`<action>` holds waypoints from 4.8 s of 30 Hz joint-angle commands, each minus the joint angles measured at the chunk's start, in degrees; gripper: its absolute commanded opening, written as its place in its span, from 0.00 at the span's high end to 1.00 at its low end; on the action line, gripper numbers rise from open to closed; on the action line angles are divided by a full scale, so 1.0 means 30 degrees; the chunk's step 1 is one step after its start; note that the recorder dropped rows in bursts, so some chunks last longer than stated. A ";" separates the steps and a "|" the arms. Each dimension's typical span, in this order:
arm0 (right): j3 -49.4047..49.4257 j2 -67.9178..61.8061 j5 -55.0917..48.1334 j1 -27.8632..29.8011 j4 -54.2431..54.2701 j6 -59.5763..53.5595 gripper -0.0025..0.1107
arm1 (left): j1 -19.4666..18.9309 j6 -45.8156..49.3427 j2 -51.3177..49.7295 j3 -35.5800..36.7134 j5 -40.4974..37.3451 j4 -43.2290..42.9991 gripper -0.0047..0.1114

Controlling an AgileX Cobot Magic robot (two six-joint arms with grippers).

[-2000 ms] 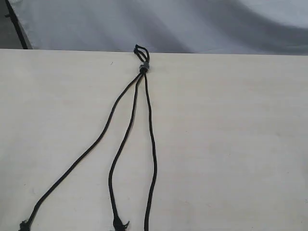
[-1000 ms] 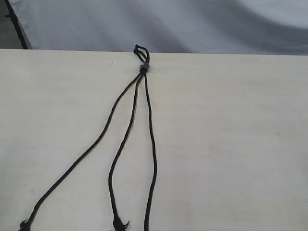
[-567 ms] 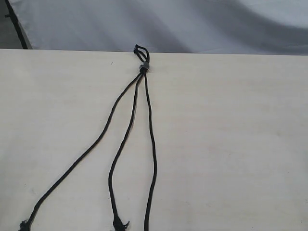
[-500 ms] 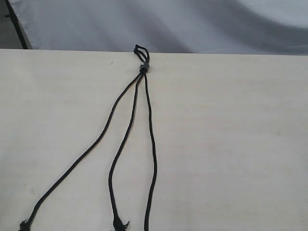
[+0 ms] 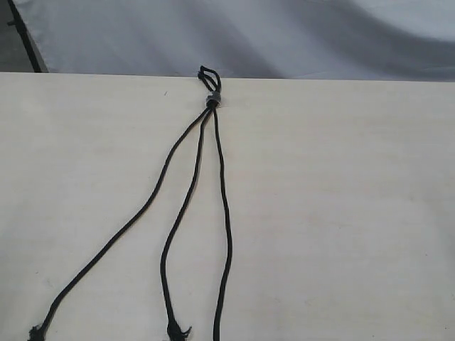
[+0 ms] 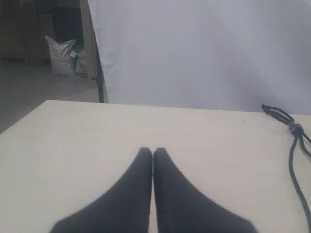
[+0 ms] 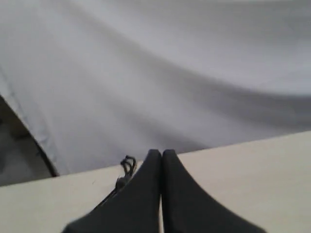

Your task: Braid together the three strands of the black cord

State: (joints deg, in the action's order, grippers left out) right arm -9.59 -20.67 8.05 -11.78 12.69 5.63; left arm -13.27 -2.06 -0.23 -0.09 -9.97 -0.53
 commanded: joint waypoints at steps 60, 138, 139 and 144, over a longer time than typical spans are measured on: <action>-2.1007 -3.1233 -1.5626 -1.6161 -0.3964 -0.0172 0.52 | -0.0068 -0.0112 0.0077 0.0031 0.0216 0.0033 0.95; -1.3601 -2.9202 -1.6600 -0.7039 -0.5261 0.0097 0.97 | -0.0068 -0.0112 0.0077 0.0031 0.0216 0.0033 0.95; -1.3601 -2.9202 -1.6287 -0.7039 -0.5261 0.0097 0.97 | -0.0068 -0.0112 0.0077 0.0031 0.0216 0.0033 0.95; -1.3601 -2.9202 -1.5942 -0.7039 -0.5251 0.0383 0.96 | -0.0068 -0.0112 0.0077 0.0031 0.0216 0.0033 0.95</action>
State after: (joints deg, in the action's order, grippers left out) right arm -51.74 -106.63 -41.57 -33.09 -4.53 6.46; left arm -13.27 -2.06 -0.23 -0.09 -9.97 -0.53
